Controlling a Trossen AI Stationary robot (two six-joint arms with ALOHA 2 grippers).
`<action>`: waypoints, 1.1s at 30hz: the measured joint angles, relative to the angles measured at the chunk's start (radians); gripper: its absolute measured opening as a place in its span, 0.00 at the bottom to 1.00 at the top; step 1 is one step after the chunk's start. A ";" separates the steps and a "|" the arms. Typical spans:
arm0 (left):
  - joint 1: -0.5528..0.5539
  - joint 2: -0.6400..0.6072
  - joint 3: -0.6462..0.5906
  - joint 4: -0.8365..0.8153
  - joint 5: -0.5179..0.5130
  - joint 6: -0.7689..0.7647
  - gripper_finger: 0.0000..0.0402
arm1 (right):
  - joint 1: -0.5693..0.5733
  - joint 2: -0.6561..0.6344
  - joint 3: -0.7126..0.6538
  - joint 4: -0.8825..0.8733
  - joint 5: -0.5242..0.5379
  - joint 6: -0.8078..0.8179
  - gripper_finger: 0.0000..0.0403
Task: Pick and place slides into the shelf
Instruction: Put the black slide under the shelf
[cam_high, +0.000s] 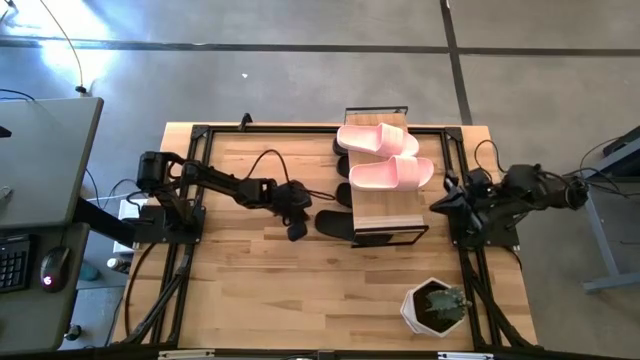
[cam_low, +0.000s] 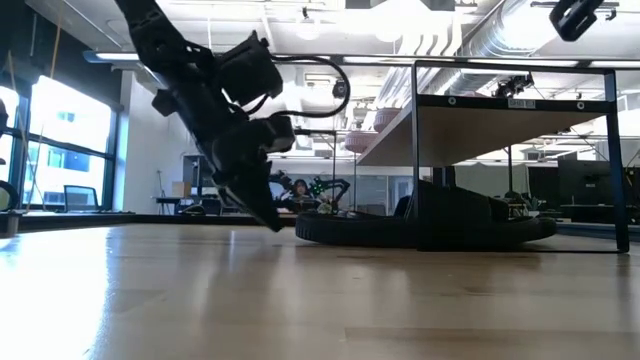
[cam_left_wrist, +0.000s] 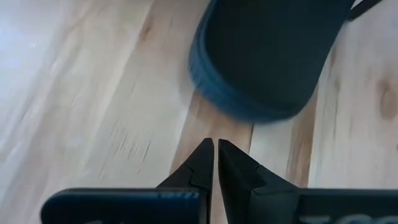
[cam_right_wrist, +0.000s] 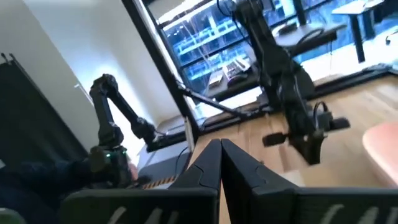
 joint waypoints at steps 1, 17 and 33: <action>0.000 0.003 0.000 0.018 0.002 0.000 0.03 | 0.000 0.001 -0.010 0.024 0.004 -0.007 0.00; 0.000 0.012 0.001 0.124 0.022 -0.034 0.03 | 0.019 0.083 -0.079 0.278 0.031 -0.145 0.00; -0.028 0.121 0.164 0.052 0.019 0.008 0.03 | 0.022 0.087 -0.091 0.200 0.090 -0.100 0.00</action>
